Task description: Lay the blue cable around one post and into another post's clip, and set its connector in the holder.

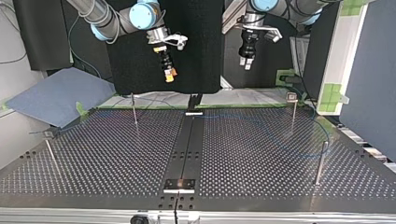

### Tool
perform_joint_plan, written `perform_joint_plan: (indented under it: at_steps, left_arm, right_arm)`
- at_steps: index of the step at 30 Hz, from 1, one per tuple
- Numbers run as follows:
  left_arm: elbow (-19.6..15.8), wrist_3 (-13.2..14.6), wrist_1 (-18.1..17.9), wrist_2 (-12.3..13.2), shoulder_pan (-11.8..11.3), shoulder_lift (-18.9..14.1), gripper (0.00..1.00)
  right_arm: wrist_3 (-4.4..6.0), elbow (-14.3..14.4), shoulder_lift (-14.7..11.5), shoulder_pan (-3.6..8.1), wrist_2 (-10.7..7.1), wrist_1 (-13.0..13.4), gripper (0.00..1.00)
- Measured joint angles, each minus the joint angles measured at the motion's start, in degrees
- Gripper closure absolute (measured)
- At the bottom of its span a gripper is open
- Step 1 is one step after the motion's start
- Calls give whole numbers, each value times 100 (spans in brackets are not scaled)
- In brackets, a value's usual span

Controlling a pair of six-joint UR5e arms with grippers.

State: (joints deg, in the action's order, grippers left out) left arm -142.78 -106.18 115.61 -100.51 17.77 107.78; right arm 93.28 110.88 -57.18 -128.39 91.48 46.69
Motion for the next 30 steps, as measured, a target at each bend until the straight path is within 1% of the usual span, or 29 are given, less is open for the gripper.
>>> perform_joint_plan:
  at_steps: [2,6,8,12,17,30]
  left_arm:
    - [1,6,-7,10,0,0,0]
    - [8,-4,-41,40,1,0,0]
    - [16,-23,-43,69,1,0,0]
    - [26,-58,-12,82,-4,0,0]
    - [40,-60,41,73,-22,0,0]
    - [42,-60,50,72,-25,0,0]
  right_arm:
    - [-10,1,0,-5,-5,-19,0]
    - [-90,-12,-3,-24,1,-153,0]
    - [-113,-17,-5,-35,8,-231,0]
    - [-116,-27,-8,-51,10,-330,0]
    - [-116,-32,-8,-57,11,-328,0]
    - [-115,-35,-9,-59,11,-326,0]
